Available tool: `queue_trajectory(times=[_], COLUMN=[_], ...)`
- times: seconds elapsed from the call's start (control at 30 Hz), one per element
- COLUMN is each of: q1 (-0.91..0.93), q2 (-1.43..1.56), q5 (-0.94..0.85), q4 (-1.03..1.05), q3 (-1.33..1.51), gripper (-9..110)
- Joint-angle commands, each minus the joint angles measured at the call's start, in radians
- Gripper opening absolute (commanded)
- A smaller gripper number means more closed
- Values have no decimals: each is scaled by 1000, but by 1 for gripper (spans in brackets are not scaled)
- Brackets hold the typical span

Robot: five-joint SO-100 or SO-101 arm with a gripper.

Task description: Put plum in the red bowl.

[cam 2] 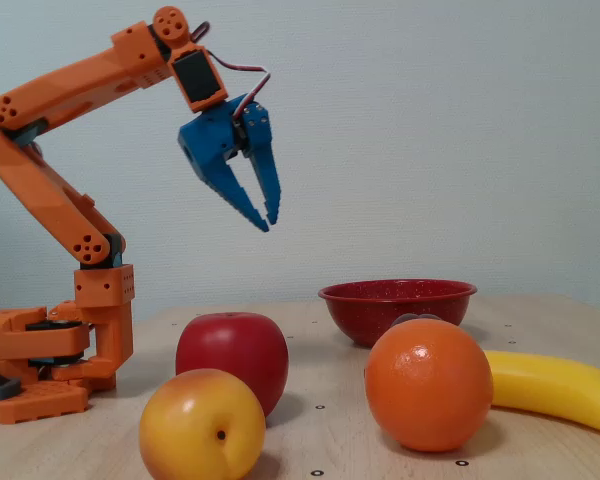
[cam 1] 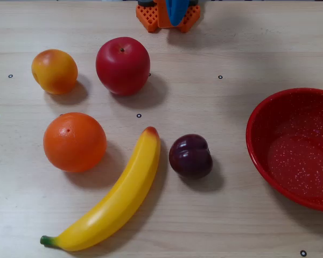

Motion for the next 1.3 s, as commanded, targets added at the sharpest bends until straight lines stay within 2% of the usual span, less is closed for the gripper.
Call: queue_trajectory(times=[0.0,0.57,0.87,1.27], q1=[21,52,55,66], q2=[-37,-459,-617,-853], q5=[-18,-21,-48,-100], q4=[-11,-31,55,-11], q3=[-115,-394,-494,-569], gripper=[0,1,28,44])
